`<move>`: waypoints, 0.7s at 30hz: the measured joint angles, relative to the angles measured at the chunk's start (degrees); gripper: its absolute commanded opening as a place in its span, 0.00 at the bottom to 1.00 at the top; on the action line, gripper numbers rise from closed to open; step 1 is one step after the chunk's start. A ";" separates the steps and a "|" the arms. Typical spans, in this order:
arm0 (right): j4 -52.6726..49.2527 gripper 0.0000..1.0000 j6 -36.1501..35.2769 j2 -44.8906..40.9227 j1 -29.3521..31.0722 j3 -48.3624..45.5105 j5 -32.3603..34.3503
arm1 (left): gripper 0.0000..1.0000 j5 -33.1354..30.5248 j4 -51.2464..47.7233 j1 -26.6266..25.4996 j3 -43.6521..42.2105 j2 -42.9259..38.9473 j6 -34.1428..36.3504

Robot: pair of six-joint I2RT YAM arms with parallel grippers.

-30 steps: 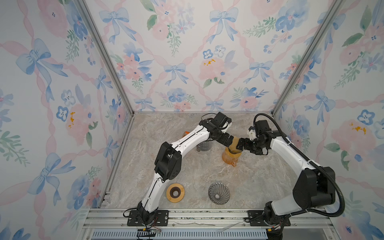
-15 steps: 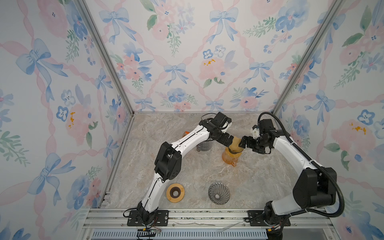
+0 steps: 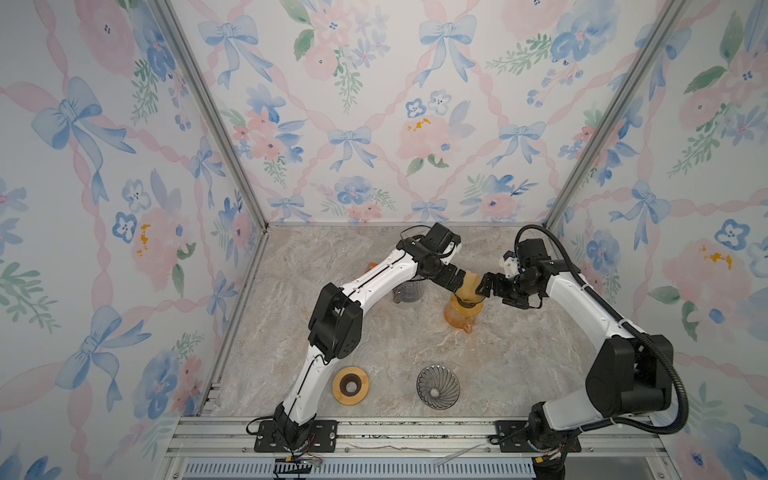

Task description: Place the coffee filter in the dripper

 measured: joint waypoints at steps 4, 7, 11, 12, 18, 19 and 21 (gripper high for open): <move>-0.09 0.96 0.00 0.00 0.00 -0.42 0.04 | 0.98 0.02 0.00 0.00 0.00 0.00 0.00; -0.09 0.96 0.00 0.00 0.00 -0.48 0.04 | 0.98 0.24 0.00 0.00 0.00 0.09 0.02; -0.09 0.96 0.00 0.00 0.00 -0.48 0.04 | 0.98 1.68 -0.09 0.00 0.46 0.59 0.02; -0.11 0.96 0.00 0.00 0.00 -0.48 0.04 | 0.98 2.23 -0.22 0.00 0.79 0.76 0.02; -0.11 0.96 0.00 0.00 0.00 -0.48 0.09 | 0.98 4.76 -0.44 0.00 2.54 0.90 0.00; -0.11 0.96 0.00 0.00 0.00 -0.48 0.09 | 0.98 4.96 -0.39 0.00 2.86 0.90 0.00; -0.11 0.96 0.00 0.00 0.00 -0.48 0.09 | 0.98 5.18 -0.39 0.00 3.23 0.90 0.00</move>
